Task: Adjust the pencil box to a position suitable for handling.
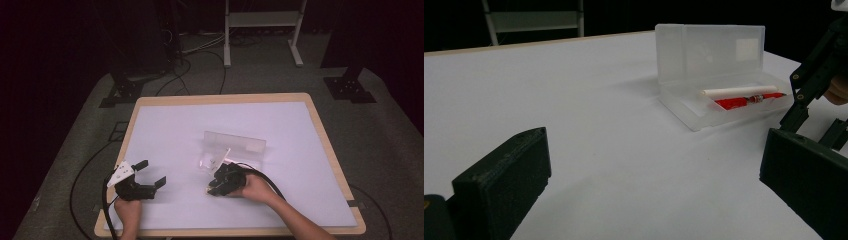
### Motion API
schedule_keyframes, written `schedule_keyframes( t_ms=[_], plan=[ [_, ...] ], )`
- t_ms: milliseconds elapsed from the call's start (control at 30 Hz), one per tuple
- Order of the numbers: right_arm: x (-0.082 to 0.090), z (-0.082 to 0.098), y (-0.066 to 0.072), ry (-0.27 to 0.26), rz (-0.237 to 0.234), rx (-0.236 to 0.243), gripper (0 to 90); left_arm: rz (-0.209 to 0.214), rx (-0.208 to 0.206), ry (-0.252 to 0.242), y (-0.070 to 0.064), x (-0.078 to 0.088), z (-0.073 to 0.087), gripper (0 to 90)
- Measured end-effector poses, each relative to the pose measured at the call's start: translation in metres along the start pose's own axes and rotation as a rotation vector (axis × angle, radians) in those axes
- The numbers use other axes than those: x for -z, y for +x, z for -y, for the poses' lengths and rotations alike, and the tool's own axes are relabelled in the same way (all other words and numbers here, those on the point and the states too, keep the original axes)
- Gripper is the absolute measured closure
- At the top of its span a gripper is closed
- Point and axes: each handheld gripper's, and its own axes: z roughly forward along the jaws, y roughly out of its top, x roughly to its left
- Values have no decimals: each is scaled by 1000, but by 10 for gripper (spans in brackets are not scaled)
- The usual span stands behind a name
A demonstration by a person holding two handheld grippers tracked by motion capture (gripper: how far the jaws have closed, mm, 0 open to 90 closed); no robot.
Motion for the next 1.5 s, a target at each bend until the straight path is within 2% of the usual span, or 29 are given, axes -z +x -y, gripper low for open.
schedule_keyframes(
  t_ms=[500,867,1500],
  plan=[
    [11,-9,-4,-16,25,11,679,0,-2,-2,0,0,0,0],
    [23,-17,-14,-32,56,3,679,0,-1,-3,0,0,0,0],
    [29,-32,-20,-40,72,17,679,0,-3,-1,0,0,0,0]
  ],
)
